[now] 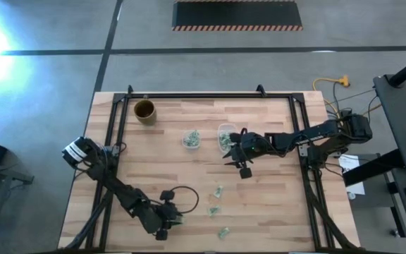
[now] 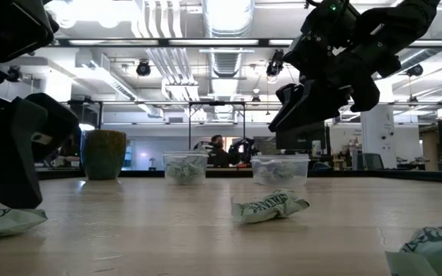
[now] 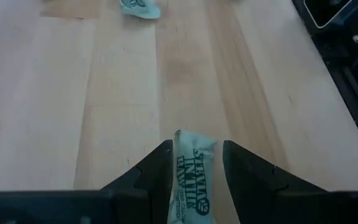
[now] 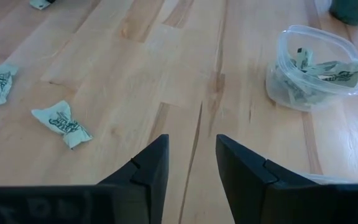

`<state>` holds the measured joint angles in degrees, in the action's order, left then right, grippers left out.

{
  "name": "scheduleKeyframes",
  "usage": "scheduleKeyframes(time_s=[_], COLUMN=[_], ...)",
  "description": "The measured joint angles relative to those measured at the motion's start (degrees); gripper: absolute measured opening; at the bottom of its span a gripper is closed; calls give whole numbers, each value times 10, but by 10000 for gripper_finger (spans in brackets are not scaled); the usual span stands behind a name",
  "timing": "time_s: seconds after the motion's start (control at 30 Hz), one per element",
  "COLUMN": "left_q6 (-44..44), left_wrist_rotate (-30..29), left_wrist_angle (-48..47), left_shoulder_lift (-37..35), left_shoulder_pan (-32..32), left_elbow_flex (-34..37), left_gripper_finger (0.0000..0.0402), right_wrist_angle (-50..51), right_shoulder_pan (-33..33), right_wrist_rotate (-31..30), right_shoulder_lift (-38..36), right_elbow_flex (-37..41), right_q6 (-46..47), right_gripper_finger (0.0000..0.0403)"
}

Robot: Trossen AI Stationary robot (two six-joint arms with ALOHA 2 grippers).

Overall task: Pick and place items into bin
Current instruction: Put the light green stevia packet into the left transparent bin

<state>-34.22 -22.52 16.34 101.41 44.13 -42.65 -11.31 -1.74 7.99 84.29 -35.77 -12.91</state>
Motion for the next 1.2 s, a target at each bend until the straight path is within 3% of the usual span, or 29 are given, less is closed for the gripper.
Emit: scheduleKeyframes(time_s=[0.47, 0.9, 1.2], left_q6=[-14, -15, 18], left_wrist_rotate=[-5, -5, -33], left_wrist_angle=[1, -2, -9], left_shoulder_lift=[14, 15, 5], left_shoulder_pan=[6, 5, 1], left_elbow_flex=[4, 5, 2], left_gripper_finger=[119, 11, 4], right_wrist_angle=[0, 0, -1], right_shoulder_pan=[0, 0, 0], right_wrist_rotate=[0, 0, 0], right_shoulder_lift=[0, 0, 0], right_elbow_flex=[0, 0, 0], right_q6=[5, 3, 2], right_gripper_finger=[106, 87, 75])
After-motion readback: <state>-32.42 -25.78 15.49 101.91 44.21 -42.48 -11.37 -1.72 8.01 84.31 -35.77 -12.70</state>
